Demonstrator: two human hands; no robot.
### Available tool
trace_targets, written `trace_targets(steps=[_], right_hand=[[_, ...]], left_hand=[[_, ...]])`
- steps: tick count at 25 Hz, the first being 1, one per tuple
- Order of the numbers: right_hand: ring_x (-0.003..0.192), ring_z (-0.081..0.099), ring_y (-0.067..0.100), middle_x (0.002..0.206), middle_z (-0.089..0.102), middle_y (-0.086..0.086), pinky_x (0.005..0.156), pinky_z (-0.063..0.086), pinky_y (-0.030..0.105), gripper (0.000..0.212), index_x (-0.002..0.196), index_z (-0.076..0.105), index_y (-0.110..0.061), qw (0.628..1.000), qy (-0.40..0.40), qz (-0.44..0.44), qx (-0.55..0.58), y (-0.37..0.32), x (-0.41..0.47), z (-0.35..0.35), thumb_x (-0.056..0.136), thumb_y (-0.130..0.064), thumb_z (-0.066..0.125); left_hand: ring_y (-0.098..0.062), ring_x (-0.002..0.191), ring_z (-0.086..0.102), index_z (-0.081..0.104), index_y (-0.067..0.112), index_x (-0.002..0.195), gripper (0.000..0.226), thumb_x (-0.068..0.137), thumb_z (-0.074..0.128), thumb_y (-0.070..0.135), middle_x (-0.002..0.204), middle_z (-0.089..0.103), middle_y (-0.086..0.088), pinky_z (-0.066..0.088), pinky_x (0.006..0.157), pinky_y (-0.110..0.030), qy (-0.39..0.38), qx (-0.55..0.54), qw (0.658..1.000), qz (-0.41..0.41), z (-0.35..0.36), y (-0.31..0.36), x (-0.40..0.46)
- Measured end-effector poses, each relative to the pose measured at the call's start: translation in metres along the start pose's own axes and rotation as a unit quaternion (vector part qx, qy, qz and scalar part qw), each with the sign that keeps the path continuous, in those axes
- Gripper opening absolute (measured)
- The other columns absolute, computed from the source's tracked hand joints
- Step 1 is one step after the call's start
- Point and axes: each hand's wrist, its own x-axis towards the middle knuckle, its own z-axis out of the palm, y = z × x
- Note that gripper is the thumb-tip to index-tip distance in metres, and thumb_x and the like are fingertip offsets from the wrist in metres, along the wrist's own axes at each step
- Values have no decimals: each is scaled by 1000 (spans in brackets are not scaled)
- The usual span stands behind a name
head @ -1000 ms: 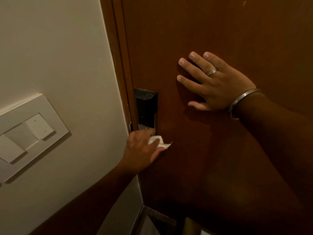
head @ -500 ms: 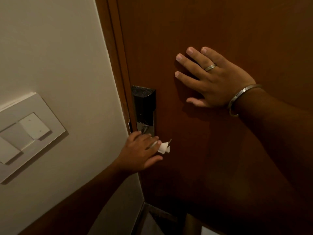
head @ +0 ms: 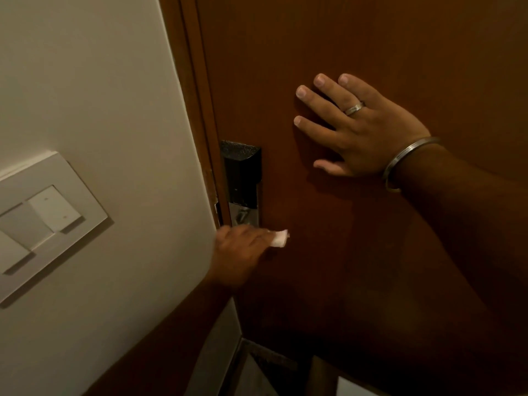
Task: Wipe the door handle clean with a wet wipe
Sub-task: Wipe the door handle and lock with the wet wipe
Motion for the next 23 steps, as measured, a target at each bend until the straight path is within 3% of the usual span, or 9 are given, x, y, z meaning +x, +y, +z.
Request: trace_targets(steps=[4, 8, 12, 14, 18, 23], right_hand=[[148, 25, 43, 162, 23, 22, 120, 20, 54, 76, 152, 32, -15, 1000, 1, 4, 0, 1, 1, 0, 95, -65, 22], [148, 26, 42, 162, 24, 22, 120, 22, 54, 76, 151, 34, -15, 1000, 4, 7, 3, -2, 2, -2, 95, -65, 23], [148, 25, 43, 162, 23, 22, 120, 23, 54, 77, 152, 34, -15, 1000, 0, 7, 7, 1, 2, -2, 95, -65, 25], [148, 26, 43, 162, 24, 22, 120, 23, 54, 77, 151, 35, -14, 1000, 8, 9, 11, -1, 1, -1, 95, -65, 26], [148, 26, 43, 162, 23, 23, 120, 22, 54, 77, 152, 34, -14, 1000, 9, 10, 11, -3, 1, 1, 95, -65, 24], [147, 27, 43, 161, 25, 23, 119, 23, 53, 77, 151, 36, -13, 1000, 11, 9, 8, 0, 2, -1, 95, -65, 25]], left_hand=[[-31, 106, 60, 66, 16, 114, 33, 86, 65, 32, 120, 67, -7, 33, 85, -44, 12, 62, 998, -28, -8, -43, -11], [-26, 108, 56, 59, 18, 119, 47, 87, 56, 53, 122, 64, -6, 30, 89, -43, -22, -3, 999, 33, 2, 0, 3], [-25, 102, 62, 57, 22, 120, 44, 80, 74, 28, 116, 68, -5, 37, 84, -42, 2, -35, 998, 43, 4, 19, 3], [-27, 104, 63, 60, 19, 119, 39, 82, 69, 23, 116, 69, -6, 40, 85, -43, 6, -23, 999, 37, -4, -2, -5], [-30, 113, 60, 63, 10, 120, 33, 87, 64, 14, 124, 65, -13, 44, 89, -47, -39, -27, 995, -88, -19, -44, -6], [-31, 101, 65, 64, 7, 115, 27, 89, 58, 15, 117, 67, -17, 50, 86, -46, -51, -97, 993, -43, -22, -50, 4]])
